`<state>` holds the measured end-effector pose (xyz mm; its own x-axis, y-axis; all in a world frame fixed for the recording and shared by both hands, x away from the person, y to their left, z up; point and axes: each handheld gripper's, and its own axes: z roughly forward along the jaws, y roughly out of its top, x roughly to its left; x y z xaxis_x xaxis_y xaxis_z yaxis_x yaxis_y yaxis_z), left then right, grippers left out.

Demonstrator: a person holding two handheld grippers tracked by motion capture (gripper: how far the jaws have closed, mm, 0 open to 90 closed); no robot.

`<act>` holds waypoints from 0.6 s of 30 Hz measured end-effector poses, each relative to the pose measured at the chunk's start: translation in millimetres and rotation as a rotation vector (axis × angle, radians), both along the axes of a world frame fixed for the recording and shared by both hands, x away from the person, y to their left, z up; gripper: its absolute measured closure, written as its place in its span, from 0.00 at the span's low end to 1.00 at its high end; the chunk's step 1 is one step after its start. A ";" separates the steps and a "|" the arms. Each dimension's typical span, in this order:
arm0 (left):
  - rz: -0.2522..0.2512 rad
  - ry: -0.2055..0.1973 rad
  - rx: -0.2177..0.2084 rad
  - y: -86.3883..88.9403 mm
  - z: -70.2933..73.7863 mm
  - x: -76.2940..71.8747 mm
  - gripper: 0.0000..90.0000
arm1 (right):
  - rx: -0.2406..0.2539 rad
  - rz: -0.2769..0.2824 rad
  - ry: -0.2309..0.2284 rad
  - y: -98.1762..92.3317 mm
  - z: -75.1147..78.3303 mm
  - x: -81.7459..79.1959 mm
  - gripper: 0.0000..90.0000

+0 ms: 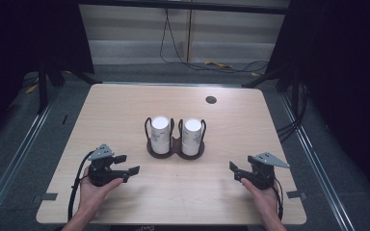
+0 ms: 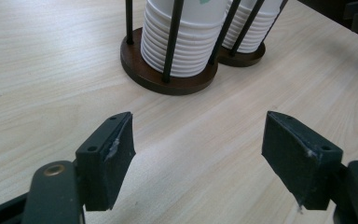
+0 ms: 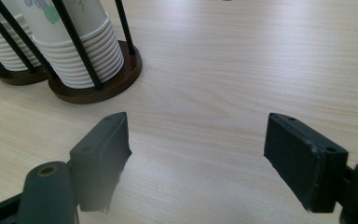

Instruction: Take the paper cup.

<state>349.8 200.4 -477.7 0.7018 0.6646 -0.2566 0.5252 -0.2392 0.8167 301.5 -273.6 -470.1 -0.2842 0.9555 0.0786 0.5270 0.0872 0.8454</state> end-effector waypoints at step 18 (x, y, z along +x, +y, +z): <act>0.032 -0.024 -0.008 -11.3 19.2 1.6 0.35 | -0.013 0.062 -0.010 14.7 1.2 -2.0 0.22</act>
